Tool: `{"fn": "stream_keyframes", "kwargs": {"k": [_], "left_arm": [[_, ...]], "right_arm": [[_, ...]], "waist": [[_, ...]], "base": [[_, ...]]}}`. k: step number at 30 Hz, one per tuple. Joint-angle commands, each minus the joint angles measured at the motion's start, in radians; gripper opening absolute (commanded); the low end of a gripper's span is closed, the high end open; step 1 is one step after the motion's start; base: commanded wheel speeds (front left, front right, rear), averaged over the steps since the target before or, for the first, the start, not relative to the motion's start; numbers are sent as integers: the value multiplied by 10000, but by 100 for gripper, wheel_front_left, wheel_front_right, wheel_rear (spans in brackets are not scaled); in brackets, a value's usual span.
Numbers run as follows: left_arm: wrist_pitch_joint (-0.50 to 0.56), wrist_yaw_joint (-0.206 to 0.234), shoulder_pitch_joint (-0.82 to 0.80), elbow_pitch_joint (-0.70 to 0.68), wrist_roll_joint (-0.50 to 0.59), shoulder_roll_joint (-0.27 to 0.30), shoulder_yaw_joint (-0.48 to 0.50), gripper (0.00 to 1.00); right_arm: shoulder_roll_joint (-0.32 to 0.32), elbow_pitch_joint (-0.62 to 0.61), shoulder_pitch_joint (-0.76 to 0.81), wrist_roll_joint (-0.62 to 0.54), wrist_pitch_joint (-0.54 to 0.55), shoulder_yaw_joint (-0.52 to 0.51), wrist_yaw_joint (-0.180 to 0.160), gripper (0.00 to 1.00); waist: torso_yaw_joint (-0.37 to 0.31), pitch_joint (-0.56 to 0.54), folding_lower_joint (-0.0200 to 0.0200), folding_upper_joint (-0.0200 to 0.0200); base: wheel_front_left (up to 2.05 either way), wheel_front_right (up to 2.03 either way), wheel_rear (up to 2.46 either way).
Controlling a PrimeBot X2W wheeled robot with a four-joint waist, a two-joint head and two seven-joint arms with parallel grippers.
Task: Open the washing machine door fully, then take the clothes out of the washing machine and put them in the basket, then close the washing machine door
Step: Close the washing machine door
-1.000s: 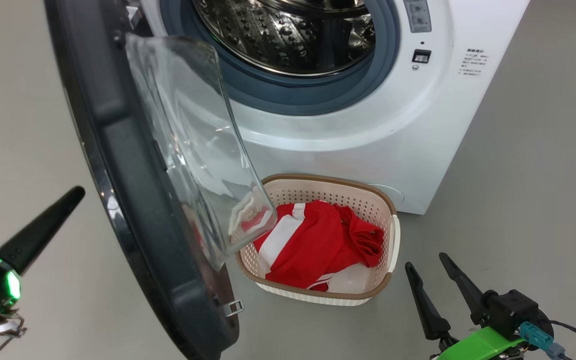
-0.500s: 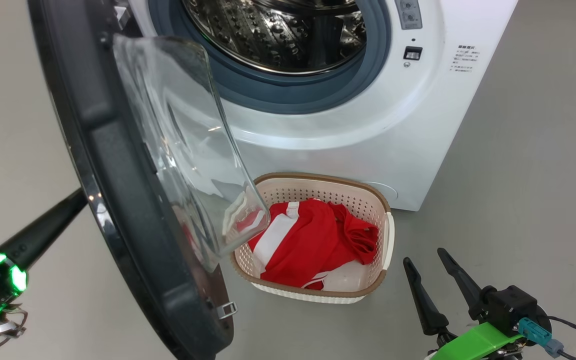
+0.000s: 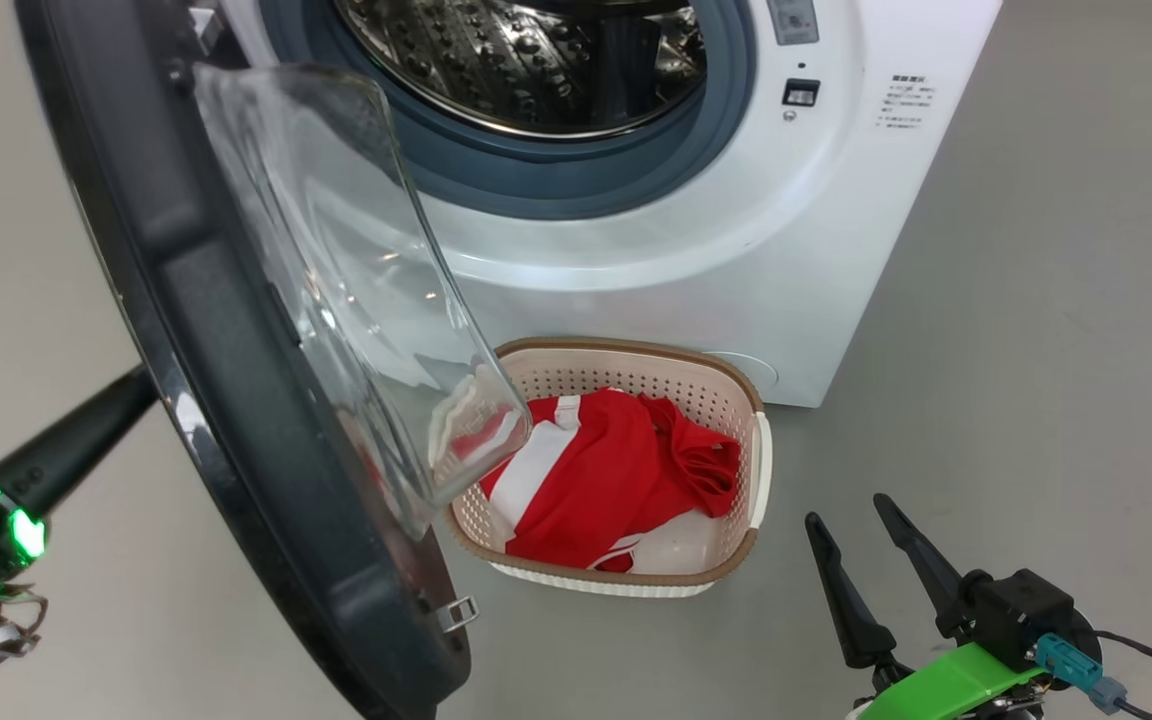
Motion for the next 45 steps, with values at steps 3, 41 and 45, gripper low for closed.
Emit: {"fn": "stream_keyframes", "kwargs": {"k": [3, 41, 45], "left_arm": [[275, -58, -621, -269, 240, 216, 557, 0], [-822, -58, -2804, -421, 2235, -94, -664, 0], [-1153, -58, -3021, -150, 2306, 88, -842, 0]], "right_arm": [[17, -280, -440, -8, -65, 203, 62, 100], [29, -689, -1223, 927, -65, 382, 62, 100], [29, -722, -1261, 1012, -65, 450, 62, 100]], "waist": [[-121, 78, 0, 0], [-2707, 1448, 0, 0], [-2879, 1555, 0, 0]], "base": [[0, 0, 0], [0, 0, 0], [0, 0, 0]]}}
